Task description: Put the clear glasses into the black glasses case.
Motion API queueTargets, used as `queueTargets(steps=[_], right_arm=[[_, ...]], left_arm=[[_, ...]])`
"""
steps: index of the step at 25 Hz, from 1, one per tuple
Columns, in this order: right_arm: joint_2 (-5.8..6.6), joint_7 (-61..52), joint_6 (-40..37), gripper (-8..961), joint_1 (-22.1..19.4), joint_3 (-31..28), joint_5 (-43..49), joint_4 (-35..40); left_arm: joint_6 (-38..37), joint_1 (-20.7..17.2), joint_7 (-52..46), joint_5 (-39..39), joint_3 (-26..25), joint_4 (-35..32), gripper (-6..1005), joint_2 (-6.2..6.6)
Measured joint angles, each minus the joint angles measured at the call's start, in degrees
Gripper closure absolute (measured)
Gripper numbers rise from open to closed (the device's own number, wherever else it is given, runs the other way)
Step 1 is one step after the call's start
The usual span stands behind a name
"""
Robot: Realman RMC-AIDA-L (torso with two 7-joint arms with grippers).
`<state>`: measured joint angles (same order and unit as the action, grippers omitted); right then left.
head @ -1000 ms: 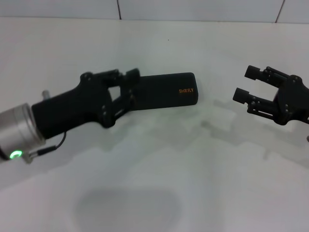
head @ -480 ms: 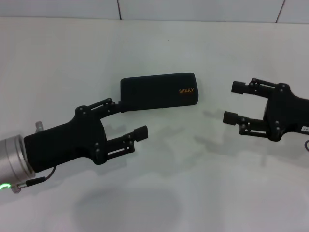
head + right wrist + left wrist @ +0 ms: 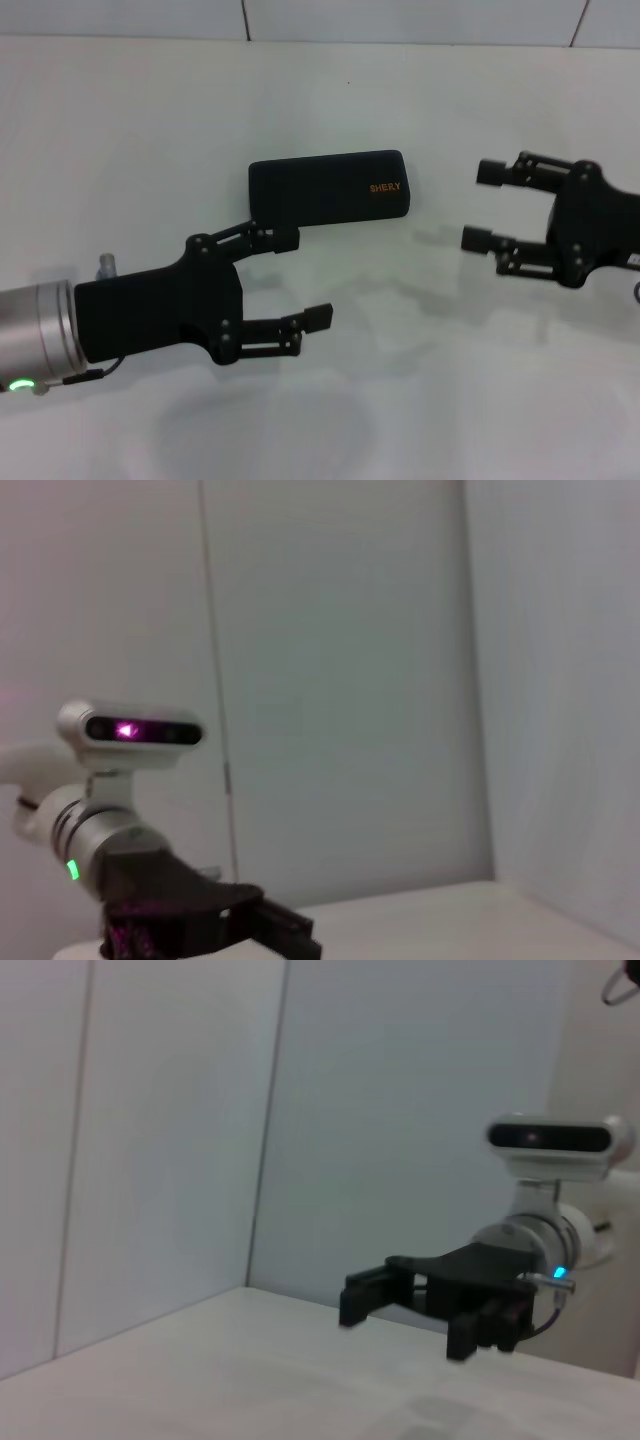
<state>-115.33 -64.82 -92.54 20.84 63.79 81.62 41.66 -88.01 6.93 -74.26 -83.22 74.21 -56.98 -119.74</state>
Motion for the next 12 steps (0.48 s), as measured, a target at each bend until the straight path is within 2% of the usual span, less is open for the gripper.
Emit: queueTargets(steps=[1,5,12], right_arm=[[0.04,0.0,-0.1,231,0.3,0.4,1.0,0.2],[0.1,-2.0,-0.9,229,1.9,0.8,6.4,2.7],[-0.38,-4.8,-2.4,225,2.8,0.9,9.0,4.0]], left_arm=[[-0.1,0.0,0.7,-0.1,0.3,0.1,107,0.01],[-0.8,0.3,0.7,-0.4,0.5,0.1,107,0.24],[-1.5,0.6,0.5,-1.1,0.3,-0.4,106,0.31]])
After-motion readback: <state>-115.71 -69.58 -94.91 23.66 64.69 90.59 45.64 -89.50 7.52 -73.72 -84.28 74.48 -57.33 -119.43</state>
